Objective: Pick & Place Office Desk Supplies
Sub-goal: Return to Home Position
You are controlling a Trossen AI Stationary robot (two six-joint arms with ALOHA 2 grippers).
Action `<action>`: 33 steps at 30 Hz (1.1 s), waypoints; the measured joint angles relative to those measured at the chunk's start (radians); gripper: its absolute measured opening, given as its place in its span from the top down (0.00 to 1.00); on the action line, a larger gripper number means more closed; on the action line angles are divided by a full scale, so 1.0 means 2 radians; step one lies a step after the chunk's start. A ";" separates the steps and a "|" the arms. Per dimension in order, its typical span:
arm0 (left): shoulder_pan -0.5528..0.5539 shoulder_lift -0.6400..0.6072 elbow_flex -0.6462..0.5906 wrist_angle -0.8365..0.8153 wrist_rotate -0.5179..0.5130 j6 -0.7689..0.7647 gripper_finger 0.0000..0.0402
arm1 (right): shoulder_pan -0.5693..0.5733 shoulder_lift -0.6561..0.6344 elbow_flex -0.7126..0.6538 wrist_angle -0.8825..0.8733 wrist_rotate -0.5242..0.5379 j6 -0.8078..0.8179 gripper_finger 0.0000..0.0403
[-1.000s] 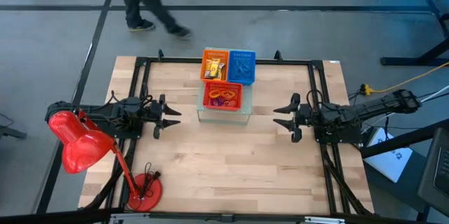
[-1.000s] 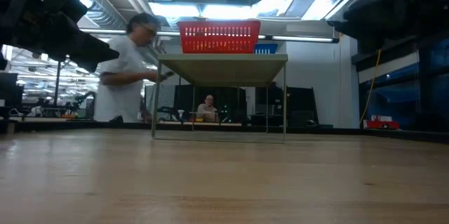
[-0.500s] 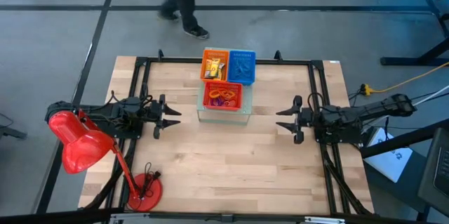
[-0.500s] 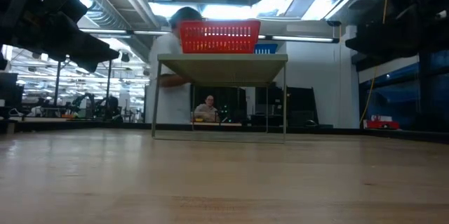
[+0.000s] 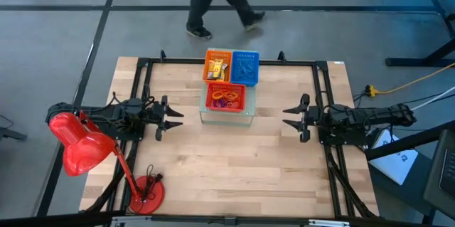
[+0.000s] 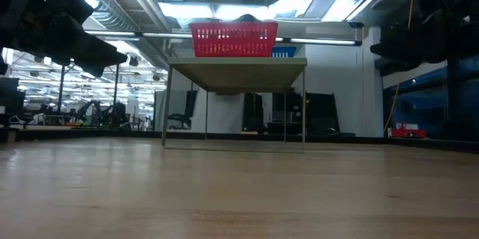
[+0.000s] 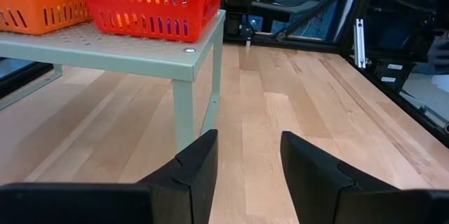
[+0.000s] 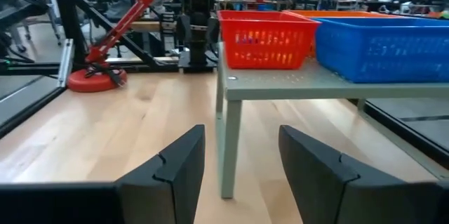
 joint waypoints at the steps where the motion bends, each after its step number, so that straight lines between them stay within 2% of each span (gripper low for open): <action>1: 0.000 0.000 0.000 0.000 0.000 0.000 0.63 | -0.003 0.000 0.000 0.000 0.001 0.000 0.54; 9: 0.000 0.000 0.000 0.000 0.000 0.000 0.63 | -0.029 0.000 0.000 0.000 0.005 0.010 0.54; 33: 0.000 0.000 0.000 0.000 0.000 0.000 0.63 | -0.030 0.000 0.000 0.000 -0.008 0.005 0.54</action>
